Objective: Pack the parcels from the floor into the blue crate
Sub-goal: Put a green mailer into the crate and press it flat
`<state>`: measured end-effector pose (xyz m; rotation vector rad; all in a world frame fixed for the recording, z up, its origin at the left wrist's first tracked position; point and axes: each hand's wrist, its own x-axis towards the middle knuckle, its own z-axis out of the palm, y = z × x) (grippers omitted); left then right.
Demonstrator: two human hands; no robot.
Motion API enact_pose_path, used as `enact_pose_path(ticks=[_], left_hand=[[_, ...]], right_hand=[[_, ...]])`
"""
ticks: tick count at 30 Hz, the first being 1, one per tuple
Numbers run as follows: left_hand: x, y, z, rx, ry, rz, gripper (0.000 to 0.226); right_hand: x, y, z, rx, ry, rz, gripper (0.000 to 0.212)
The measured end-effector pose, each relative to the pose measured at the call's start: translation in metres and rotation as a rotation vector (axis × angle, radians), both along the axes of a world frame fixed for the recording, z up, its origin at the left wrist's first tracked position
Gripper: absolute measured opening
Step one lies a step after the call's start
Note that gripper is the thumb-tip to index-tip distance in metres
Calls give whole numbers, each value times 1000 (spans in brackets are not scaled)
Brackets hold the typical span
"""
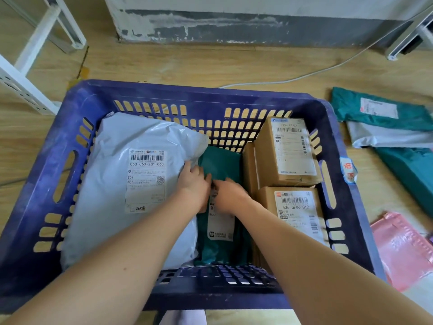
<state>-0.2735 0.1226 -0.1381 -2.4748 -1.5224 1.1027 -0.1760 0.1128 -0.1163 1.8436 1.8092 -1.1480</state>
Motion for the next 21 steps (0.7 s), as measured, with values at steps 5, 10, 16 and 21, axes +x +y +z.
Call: enact_pose_path(ticks=[5,10,16,21], left_hand=[[-7,3,43,29,-239,153,45],[-4,8,105,-27,-430,246,32],[25,-4,177,-37,-583,247,48],[70,-20,227,-32,-721,145,42]], right_hand=[[6,-6,50,179,122,-163,46],[27,-12,108,302,197,-215,51],[86,-25,176,469,275,-349,38],[155,-51,219,574,285,-503,26]])
